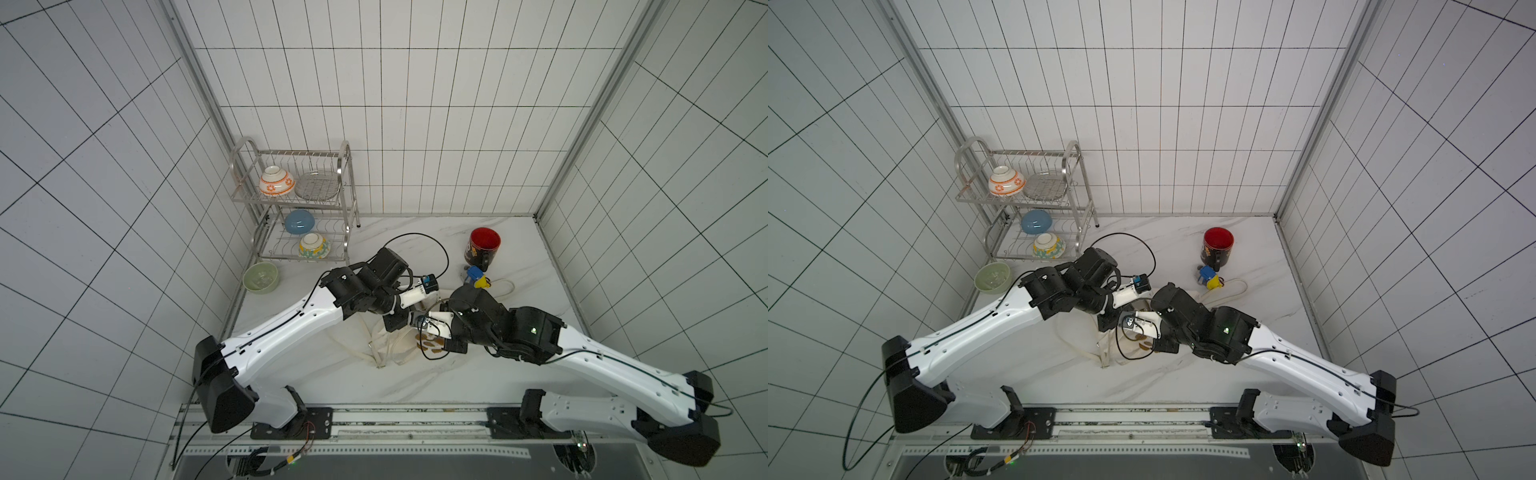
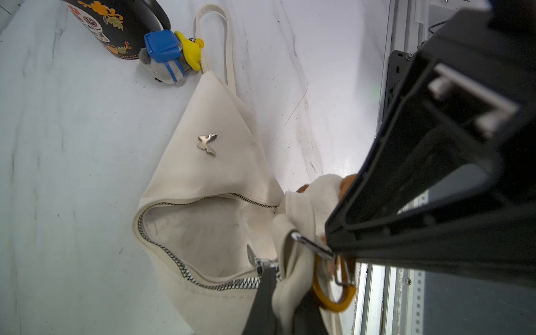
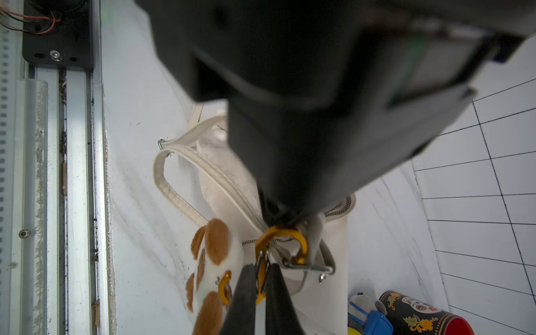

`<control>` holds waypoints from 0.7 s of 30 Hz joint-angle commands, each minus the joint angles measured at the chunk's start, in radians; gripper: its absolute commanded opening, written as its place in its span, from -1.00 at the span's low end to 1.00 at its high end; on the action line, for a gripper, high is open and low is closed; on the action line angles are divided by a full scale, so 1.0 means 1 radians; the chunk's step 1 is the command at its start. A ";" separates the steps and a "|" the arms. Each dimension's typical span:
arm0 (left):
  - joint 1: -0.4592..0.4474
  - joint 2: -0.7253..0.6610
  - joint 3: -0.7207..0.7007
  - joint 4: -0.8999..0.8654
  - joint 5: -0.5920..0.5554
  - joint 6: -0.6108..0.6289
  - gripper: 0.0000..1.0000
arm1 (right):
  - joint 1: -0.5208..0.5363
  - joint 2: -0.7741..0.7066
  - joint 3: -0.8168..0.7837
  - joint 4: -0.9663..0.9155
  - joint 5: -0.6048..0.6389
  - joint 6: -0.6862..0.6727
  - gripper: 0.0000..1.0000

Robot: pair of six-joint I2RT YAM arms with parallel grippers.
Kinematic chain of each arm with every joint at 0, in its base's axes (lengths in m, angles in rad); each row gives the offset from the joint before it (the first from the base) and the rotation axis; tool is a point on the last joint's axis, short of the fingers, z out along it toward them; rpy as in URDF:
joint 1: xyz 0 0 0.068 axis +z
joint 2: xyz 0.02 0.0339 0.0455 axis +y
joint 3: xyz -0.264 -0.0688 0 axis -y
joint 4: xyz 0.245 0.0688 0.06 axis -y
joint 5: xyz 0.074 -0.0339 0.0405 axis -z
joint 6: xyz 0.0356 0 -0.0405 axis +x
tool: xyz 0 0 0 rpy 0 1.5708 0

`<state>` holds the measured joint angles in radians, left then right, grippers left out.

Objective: Remove the decoration from the bag
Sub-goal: Remove the decoration item from the bag.

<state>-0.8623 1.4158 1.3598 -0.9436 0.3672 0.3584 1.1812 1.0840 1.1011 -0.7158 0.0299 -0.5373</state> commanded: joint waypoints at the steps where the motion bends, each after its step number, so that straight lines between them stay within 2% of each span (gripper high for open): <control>1: -0.013 0.006 0.043 0.035 0.087 -0.001 -1.00 | 0.022 -0.008 -0.027 0.042 -0.048 -0.021 -1.00; 6: -0.012 0.003 0.030 0.024 0.106 0.020 -1.00 | 0.028 -0.018 -0.052 0.062 -0.051 -0.020 -1.00; 11: 0.000 0.005 0.021 0.020 -0.001 0.009 -1.00 | 0.026 -0.051 -0.061 0.108 -0.059 0.047 -1.00; 13: 0.029 -0.016 -0.010 0.056 -0.034 -0.006 -1.00 | 0.022 -0.069 -0.088 0.107 -0.070 0.084 -0.92; 16: 0.081 -0.068 -0.044 0.119 -0.011 -0.028 -1.00 | -0.013 -0.110 -0.138 0.102 -0.124 0.156 -0.85; 21: 0.089 -0.114 -0.099 0.172 0.033 -0.023 -1.00 | -0.106 -0.146 -0.169 0.098 -0.205 0.215 -0.80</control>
<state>-0.7704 1.3319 1.2812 -0.8444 0.3710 0.3439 1.1137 0.9604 0.9436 -0.6239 -0.1074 -0.3893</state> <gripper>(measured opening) 0.079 0.100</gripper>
